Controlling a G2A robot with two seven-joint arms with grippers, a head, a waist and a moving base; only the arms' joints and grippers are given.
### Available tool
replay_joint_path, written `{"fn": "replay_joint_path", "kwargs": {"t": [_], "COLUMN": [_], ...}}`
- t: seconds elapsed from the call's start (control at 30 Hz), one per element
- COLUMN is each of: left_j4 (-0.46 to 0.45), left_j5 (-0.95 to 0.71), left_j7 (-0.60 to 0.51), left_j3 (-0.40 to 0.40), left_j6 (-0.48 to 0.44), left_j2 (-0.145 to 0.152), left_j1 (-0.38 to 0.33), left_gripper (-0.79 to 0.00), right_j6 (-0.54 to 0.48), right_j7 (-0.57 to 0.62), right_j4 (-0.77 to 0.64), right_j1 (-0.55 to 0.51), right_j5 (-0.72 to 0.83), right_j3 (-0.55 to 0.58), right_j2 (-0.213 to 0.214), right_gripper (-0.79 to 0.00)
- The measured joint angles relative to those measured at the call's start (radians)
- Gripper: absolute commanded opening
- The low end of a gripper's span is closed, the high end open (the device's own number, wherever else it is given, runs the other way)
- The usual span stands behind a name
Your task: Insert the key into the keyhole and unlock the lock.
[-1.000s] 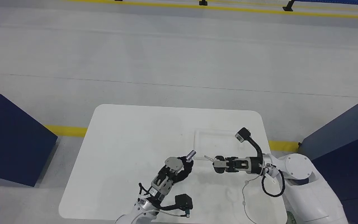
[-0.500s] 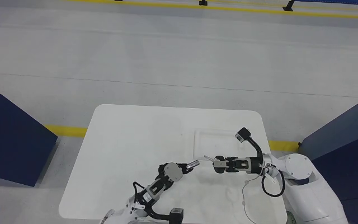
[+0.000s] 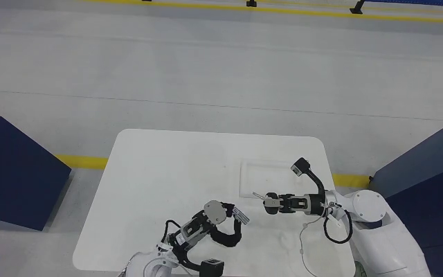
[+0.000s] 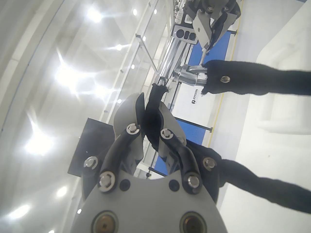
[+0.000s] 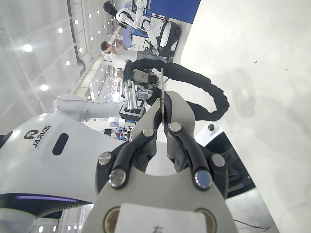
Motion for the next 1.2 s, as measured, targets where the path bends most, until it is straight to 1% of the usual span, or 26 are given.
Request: {"fn": "replay_joint_path", "kwargs": {"t": [0.1,0.17,0.47,0.53,0.63,0.83,0.97,1.2], "left_j4": [0.002,0.003,0.005,0.017,0.053,0.101,0.122,0.141], "left_j5": [-0.067,-0.074,-0.073,-0.08,-0.084,-0.064,-0.062,-0.088], "left_j7": [-0.029,-0.036,-0.038,-0.076,-0.137,-0.193,-0.202,-0.201], "left_j3": [0.023,0.027,0.025,0.019,0.015,0.016,0.022,0.027], "left_j6": [-0.045,-0.056,-0.057,-0.063,-0.055,-0.043,-0.038,-0.04], "left_j2": [-0.006,-0.006,-0.006,-0.008,-0.013,-0.019,-0.022,-0.026], "left_j1": [-0.001,-0.002,-0.002,-0.006,-0.025,-0.053,-0.063,-0.069], "left_gripper": [-0.785,-0.785,-0.785,-0.785,-0.785,-0.785,-0.785,-0.785], "right_j6": [0.0,0.0,0.0,-0.004,-0.027,-0.081,-0.093,-0.07], "right_j7": [0.0,0.0,0.0,-0.009,-0.058,-0.06,-0.046,-0.041], "right_j4": [0.0,0.0,0.0,-0.004,-0.022,-0.04,-0.046,-0.058], "right_j1": [0.0,0.0,0.0,-0.003,-0.02,-0.042,-0.04,-0.003], "right_j5": [0.0,0.0,0.0,-0.008,-0.049,-0.084,-0.106,-0.15], "right_j3": [0.0,0.0,0.0,0.001,0.007,0.023,0.018,-0.017], "right_j2": [0.0,0.0,0.0,0.0,0.0,0.005,0.006,0.003], "right_gripper": [-0.785,-0.785,-0.785,-0.785,-0.785,-0.785,-0.785,-0.785]}}
